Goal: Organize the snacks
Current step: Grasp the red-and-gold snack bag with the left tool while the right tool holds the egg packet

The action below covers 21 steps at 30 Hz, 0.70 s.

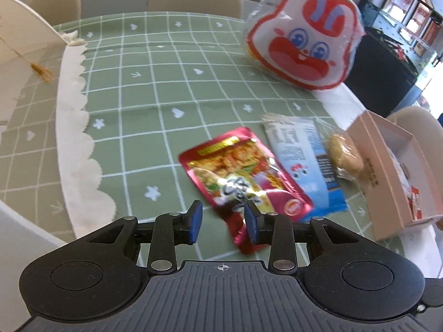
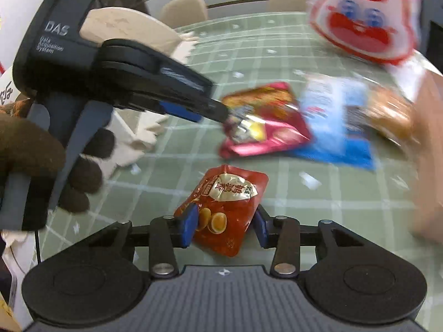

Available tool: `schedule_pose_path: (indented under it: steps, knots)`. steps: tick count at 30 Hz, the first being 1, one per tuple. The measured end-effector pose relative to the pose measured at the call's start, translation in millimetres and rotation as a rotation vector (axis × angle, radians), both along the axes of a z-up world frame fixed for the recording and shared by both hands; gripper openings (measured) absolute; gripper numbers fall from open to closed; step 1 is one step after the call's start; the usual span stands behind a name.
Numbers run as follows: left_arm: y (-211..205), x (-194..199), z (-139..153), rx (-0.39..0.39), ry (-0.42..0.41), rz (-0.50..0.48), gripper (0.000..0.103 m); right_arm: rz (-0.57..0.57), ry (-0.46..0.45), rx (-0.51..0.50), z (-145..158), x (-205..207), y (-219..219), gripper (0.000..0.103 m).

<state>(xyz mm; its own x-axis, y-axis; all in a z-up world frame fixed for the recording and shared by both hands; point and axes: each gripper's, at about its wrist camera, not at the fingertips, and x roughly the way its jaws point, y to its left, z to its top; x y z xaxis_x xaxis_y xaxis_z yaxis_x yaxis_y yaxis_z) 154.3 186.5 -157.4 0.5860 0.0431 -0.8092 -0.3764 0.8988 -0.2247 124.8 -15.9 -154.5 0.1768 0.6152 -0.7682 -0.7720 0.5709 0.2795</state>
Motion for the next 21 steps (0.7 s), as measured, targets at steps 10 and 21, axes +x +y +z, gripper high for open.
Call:
schedule_pose_path:
  steps: [10,21]
  knots:
    - [4.0,-1.0,-11.6,-0.13,-0.015,0.039,0.037,-0.115,-0.218,-0.069,28.2,4.0,-74.4,0.066]
    - [36.7,-3.6,-25.9,-0.248,-0.077,0.175,0.037,-0.222,-0.206,-0.05,2.6,81.8,44.4,0.017]
